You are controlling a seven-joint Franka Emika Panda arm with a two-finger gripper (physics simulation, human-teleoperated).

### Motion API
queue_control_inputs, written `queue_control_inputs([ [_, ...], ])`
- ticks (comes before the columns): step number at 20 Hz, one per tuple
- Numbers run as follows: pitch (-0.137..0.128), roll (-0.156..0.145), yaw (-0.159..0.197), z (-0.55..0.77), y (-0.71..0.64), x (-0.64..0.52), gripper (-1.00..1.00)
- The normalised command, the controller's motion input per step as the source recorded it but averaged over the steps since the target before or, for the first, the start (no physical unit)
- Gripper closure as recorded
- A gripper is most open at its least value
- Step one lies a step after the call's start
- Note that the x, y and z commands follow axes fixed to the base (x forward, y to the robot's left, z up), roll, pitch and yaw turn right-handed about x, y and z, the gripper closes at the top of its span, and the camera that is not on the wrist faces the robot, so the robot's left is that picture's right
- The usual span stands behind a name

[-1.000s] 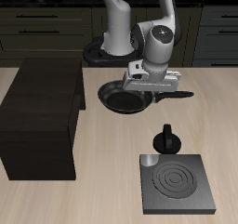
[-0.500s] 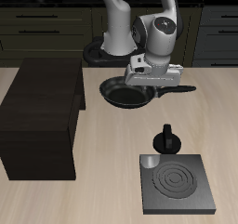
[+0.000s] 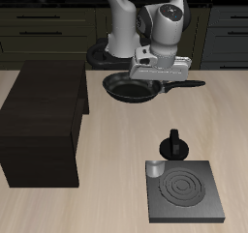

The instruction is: Place the frypan on the top layer of the shelf

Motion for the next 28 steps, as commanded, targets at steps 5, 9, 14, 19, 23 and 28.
queue_control_inputs([
  [5, 0.002, -0.006, 0.014, 0.02, -0.01, 0.05, 1.00],
  [9, 0.003, 0.009, 0.011, -0.01, 0.01, 0.05, 1.00],
  [14, -0.018, -0.002, 0.024, 0.04, 0.08, 0.11, 1.00],
  [19, -0.020, -0.008, 0.006, 0.12, 0.01, 0.16, 1.00],
  [23, -0.008, -0.020, -0.009, 0.10, -0.04, 0.21, 1.00],
  [28, -0.014, -0.026, -0.006, 0.12, -0.07, 0.21, 1.00],
])
